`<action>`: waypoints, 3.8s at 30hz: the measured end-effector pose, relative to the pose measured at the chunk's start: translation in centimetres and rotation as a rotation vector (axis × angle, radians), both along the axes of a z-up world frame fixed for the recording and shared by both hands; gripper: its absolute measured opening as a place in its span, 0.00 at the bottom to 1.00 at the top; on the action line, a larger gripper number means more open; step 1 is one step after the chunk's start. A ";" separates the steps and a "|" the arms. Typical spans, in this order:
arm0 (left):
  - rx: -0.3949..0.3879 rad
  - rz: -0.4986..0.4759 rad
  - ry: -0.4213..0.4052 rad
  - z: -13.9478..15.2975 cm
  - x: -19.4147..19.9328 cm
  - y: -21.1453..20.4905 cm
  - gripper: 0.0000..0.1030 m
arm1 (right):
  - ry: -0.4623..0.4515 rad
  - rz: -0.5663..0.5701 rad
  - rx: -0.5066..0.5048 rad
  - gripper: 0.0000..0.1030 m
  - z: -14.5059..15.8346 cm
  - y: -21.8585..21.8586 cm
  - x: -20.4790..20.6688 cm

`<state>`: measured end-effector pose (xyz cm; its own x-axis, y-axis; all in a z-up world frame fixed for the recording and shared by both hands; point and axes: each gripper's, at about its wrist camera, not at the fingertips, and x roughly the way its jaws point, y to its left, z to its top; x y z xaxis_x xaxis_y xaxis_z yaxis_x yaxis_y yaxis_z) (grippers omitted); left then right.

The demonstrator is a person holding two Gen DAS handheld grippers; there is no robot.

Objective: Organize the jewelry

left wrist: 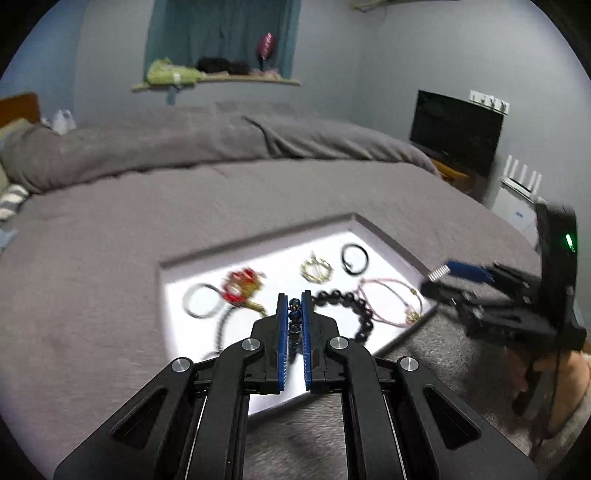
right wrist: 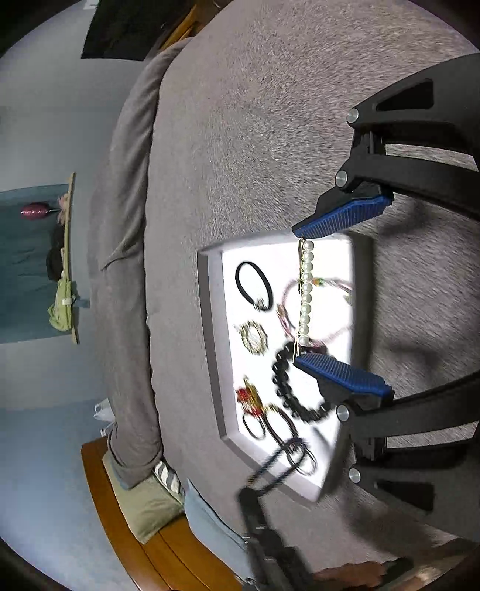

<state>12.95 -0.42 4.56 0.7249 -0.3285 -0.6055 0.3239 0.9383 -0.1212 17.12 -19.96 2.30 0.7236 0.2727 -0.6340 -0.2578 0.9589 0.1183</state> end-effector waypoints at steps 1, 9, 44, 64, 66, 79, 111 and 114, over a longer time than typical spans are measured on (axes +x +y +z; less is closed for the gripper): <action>-0.004 -0.007 0.018 -0.6 0.3 0.0 0.08 | -0.001 0.010 -0.008 0.63 0.2 0.5 0.9; -0.002 0.046 0.173 -5.5 3.0 2.6 0.08 | 0.055 0.093 -0.025 0.63 0.1 6.4 6.2; 0.041 0.122 0.089 -4.5 2.0 3.2 0.45 | 0.176 0.039 0.026 0.74 2.3 8.1 5.0; 0.114 0.246 -0.023 -2.4 -5.6 2.2 0.90 | 0.030 -0.040 0.044 0.92 1.2 1.6 -6.0; 0.137 0.256 -0.034 -2.5 -6.4 1.7 0.90 | 0.007 -0.045 0.039 0.93 0.9 1.3 -6.5; 0.121 0.261 -0.083 -2.8 -8.8 0.8 0.90 | -0.096 -0.019 0.044 0.95 0.6 1.4 -8.5; 0.169 0.261 -0.089 -3.1 -9.0 0.3 0.91 | -0.113 -0.010 0.012 0.95 0.6 1.9 -9.2; 0.170 0.261 -0.087 -3.2 -9.0 0.3 0.91 | -0.114 -0.011 0.010 0.95 0.6 1.9 -9.2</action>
<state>3.99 -0.15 1.34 0.8230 -0.0245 -0.5675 0.0722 0.9955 0.0617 7.94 -18.08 2.92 0.7937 0.2707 -0.5448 -0.2599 0.9606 0.0986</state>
